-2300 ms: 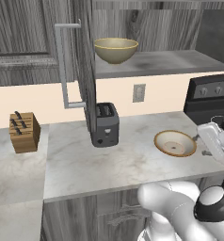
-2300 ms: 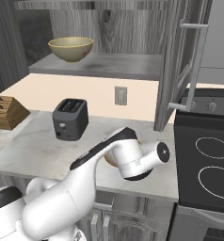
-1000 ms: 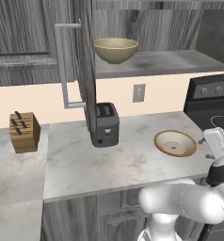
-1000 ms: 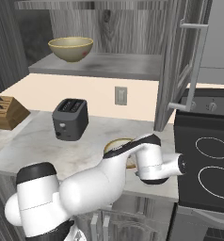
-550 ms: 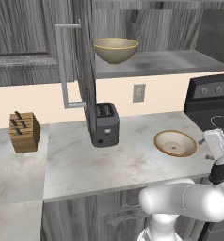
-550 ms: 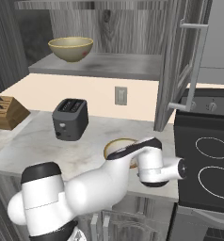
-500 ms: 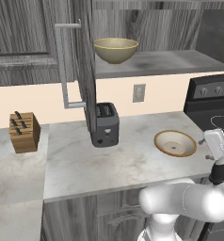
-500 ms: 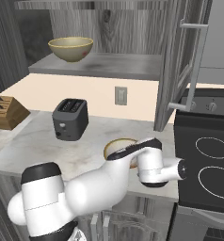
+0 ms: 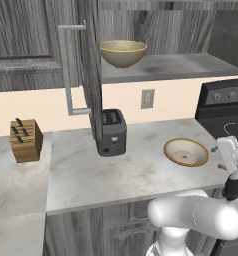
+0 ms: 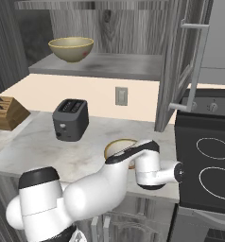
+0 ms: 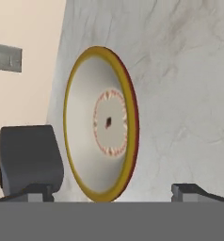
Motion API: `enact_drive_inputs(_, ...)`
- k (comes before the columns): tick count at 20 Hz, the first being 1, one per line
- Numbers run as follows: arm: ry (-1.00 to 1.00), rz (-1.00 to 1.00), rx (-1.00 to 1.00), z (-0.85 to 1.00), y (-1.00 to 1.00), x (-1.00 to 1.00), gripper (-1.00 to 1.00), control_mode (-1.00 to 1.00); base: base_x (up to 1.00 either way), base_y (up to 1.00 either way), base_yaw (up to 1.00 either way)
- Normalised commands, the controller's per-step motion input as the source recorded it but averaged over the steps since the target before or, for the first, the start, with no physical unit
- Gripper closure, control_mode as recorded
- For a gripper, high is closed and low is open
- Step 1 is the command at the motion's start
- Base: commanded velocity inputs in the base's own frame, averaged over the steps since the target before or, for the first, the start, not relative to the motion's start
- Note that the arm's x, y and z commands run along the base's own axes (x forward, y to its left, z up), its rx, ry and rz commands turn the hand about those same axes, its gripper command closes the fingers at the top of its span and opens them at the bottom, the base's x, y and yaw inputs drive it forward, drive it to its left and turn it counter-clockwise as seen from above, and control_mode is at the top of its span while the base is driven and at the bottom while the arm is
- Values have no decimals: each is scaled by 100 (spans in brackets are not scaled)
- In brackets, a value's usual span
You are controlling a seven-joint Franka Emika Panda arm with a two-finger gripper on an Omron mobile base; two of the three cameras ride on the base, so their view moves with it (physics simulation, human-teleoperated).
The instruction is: Open the cabinet. Pick the bowls from the counter and place them in the cabinet. Then close the cabinet.
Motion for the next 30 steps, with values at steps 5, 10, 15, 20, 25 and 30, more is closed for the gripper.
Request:
enact_drive_inputs(5,0,-5,0,-2,2,20,-100,-100,0,0,0)
enact_drive_inputs(10,0,0,0,-14,1,24,-100,-100,0,0,0)
enact_drive_inputs(15,0,0,0,-20,0,15,-100,-100,0,0,0)
enact_drive_inputs(20,0,0,0,-17,0,7,-100,-100,0,0,0)
enact_drive_inputs(25,0,0,0,-7,0,14,-100,-100,0,0,0)
enact_drive_inputs(30,0,0,0,-12,0,16,-100,-100,0,0,0)
